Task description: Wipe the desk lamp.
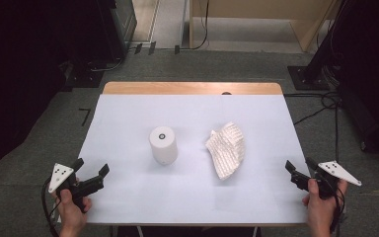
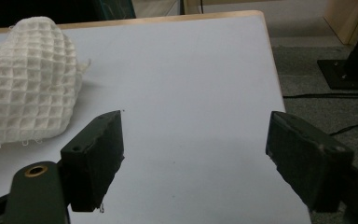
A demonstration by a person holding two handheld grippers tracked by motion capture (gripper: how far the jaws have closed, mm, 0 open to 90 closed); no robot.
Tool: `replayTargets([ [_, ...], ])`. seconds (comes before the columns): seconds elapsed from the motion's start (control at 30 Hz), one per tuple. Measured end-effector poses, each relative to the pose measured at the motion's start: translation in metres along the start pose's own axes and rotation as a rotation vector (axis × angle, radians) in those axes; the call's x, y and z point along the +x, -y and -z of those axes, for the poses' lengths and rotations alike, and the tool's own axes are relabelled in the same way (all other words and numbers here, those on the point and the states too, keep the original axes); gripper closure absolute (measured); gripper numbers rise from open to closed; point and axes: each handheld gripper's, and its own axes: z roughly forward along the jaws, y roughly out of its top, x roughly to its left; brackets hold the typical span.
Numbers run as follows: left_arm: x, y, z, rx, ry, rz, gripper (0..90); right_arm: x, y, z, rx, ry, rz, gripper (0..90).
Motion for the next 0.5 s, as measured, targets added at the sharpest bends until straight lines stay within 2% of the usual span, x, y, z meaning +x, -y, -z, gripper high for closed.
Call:
replayTargets([
  [0.2, 0.0003, 0.0048, 0.0015, 0.006, -0.030, -0.023, 1.9, -0.0073, 0.0022, 0.0055, -0.022, 0.021, -0.026, 19.5],
  [0.4, -0.0051, 0.0070, -0.0024, 0.022, -0.020, -0.051, 1.8, -0.0070, 0.0028, 0.0047, -0.028, 0.020, -0.028, 20.0],
  [0.5, -0.0067, 0.0071, -0.0030, 0.021, -0.018, -0.050, 1.9, -0.0038, 0.0031, 0.0035, -0.015, 0.014, -0.030, 20.0],
])
